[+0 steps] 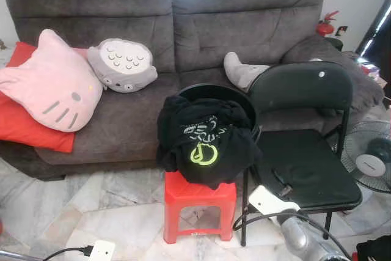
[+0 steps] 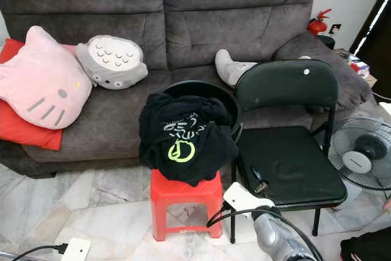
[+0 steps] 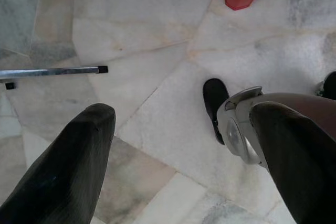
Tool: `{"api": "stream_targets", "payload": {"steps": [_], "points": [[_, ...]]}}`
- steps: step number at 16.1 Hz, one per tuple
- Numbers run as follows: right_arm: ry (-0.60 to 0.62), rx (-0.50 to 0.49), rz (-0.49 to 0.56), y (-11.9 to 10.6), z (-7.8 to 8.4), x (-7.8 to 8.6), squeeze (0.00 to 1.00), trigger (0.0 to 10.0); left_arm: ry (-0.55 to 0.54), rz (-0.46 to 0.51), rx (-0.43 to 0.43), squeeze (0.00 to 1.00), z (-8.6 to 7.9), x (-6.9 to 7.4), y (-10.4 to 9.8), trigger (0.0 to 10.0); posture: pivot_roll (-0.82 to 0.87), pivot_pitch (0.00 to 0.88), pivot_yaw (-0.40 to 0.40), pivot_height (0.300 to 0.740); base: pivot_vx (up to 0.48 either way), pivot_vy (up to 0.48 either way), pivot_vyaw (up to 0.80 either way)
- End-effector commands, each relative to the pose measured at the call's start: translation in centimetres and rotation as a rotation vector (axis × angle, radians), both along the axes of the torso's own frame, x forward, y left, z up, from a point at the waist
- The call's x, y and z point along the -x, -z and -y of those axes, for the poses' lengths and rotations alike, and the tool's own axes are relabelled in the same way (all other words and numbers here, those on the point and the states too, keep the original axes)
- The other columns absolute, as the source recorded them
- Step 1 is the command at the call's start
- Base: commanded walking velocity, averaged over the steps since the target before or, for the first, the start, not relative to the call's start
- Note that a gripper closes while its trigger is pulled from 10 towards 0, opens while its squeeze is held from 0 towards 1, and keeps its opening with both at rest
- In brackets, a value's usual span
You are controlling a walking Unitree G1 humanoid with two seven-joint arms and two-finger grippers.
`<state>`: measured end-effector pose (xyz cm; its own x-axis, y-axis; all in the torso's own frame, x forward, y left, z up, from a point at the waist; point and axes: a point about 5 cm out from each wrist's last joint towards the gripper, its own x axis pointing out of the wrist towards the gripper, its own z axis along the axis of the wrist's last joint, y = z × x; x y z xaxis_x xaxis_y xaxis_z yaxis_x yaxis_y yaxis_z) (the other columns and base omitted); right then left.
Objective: Hang hanger
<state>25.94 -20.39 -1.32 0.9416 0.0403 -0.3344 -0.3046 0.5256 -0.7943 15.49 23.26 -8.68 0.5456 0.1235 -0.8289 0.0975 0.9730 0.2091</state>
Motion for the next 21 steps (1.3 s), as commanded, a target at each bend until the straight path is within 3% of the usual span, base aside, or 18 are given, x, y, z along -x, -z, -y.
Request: {"api": "stream_targets", "payload": {"steps": [1,2,4,6,7,9,11,15,18,21], "points": [[-0.002,0.017,0.029,-0.4,0.3,-0.3,0.0,10.0,0.006,0.009,-0.007,0.0,-0.2,-0.2,-0.2,10.0,-0.01,0.0,-0.012,0.74,0.0,0.0,0.0],[0.005,0.019,0.067,-0.8,0.6,-0.3,0.0,10.0,0.005,0.024,-0.003,0.0,-0.2,-0.4,-0.3,10.0,-0.01,0.0,-0.017,0.74,0.0,0.0,0.0],[0.133,-0.185,0.137,-1.2,0.8,0.0,0.0,10.0,0.0,0.042,-0.005,0.0,-0.3,-0.7,-0.4,10.0,-0.01,0.0,-0.021,0.74,0.0,0.0,0.0],[0.335,-0.498,0.089,-0.7,1.0,0.1,0.0,10.0,0.002,0.045,-0.007,0.0,-0.3,-0.8,-0.5,10.0,-0.01,0.0,-0.021,0.74,0.0,0.0,0.0],[0.373,-0.553,0.062,-0.5,1.1,0.2,0.0,10.0,0.005,0.048,-0.006,0.0,-0.2,-0.9,-0.5,10.0,0.0,0.0,-0.025,0.74,0.0,0.0,0.0],[0.4,-0.583,0.017,-0.2,1.1,0.0,0.0,10.0,-0.004,0.056,-0.004,0.0,-0.2,-1.0,-0.6,10.0,0.0,0.0,-0.032,0.74,0.0,0.0,0.0],[0.345,-0.58,-0.099,0.6,0.4,0.2,0.0,10.0,-0.007,0.065,-0.004,0.0,-0.3,-1.2,-0.7,10.0,0.0,0.0,-0.033,0.74,0.0,0.0,0.0],[0.326,-0.627,-0.197,0.8,0.1,-0.2,0.0,10.0,-0.005,0.072,-0.006,0.0,-0.3,-1.6,-0.8,10.0,-0.01,0.0,-0.018,0.74,0.0,0.0,0.0],[0.516,-0.905,-0.184,0.6,0.2,-1.0,0.0,10.0,0.001,0.076,-0.012,0.0,-0.4,-1.7,-0.9,10.0,0.0,0.0,-0.012,0.74,0.0,0.0,0.0],[0.537,-1.005,-0.222,0.5,-0.4,-1.5,0.0,10.0,0.007,0.079,-0.014,0.0,-0.5,-1.8,-1.0,10.0,0.01,0.0,-0.011,0.74,0.0,0.0,0.0]]}}
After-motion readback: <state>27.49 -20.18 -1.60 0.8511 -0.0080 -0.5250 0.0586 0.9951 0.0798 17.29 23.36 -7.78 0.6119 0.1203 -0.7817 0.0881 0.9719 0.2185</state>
